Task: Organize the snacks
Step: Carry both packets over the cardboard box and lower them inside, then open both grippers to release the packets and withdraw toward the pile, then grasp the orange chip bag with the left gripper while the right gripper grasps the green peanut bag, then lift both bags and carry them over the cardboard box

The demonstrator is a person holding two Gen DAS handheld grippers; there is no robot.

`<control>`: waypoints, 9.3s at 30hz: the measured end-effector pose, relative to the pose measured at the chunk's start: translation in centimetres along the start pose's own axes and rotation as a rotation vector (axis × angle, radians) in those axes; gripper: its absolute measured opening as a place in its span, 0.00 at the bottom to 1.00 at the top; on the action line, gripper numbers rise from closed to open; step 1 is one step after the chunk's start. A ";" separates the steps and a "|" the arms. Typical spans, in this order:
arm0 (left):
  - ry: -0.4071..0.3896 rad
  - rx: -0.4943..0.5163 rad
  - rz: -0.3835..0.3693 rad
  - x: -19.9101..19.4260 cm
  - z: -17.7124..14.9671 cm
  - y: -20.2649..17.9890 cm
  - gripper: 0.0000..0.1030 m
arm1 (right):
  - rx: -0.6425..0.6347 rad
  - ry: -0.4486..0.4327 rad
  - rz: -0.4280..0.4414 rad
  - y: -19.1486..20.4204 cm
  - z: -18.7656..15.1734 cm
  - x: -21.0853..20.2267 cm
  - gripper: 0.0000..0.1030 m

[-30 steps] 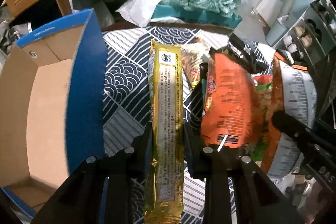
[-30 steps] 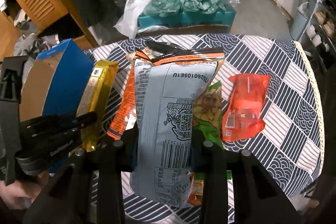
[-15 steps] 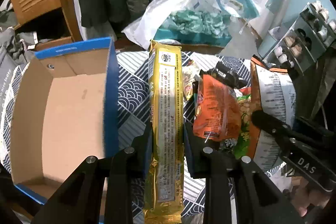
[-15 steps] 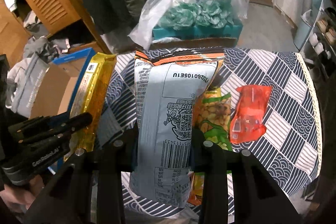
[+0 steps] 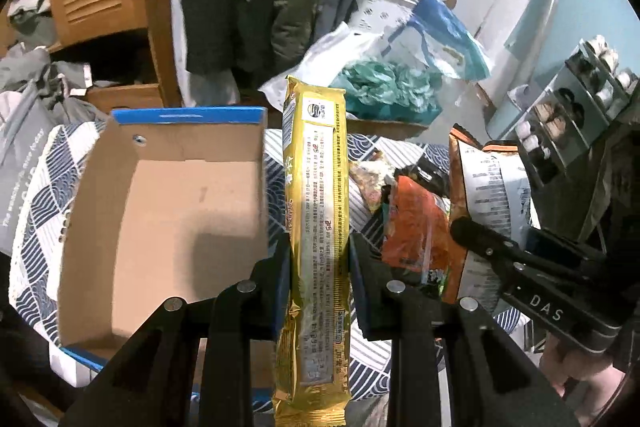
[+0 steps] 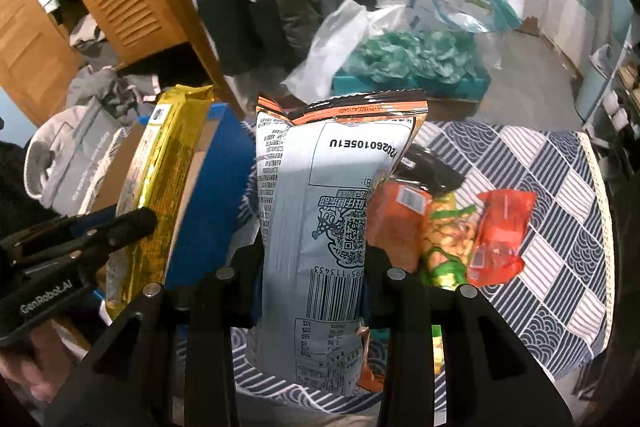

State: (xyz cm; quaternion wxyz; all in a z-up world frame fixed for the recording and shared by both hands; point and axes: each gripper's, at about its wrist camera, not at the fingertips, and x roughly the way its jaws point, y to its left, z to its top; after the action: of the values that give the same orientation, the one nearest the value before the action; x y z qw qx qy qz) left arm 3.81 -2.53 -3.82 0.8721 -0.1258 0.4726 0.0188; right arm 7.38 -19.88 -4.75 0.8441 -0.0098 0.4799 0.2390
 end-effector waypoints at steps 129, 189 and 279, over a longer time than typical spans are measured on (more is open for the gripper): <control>0.131 0.097 0.071 9.4 -0.5 -6.9 0.77 | 0.146 0.090 -0.175 -12.2 -3.4 3.8 0.74; 0.333 0.156 0.044 20.2 -2.3 -13.1 0.88 | 0.268 0.131 -0.085 -16.7 -6.1 4.2 0.42; 0.081 -0.192 0.211 2.2 -3.6 15.1 0.49 | -0.142 0.146 0.152 14.9 1.5 7.4 0.42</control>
State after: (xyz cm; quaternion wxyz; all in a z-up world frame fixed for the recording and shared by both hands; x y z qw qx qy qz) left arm -0.20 11.01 -10.57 0.8294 -0.1591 0.5140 0.1504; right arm 5.55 -3.36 -6.82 0.7834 -0.0506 0.5214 0.3345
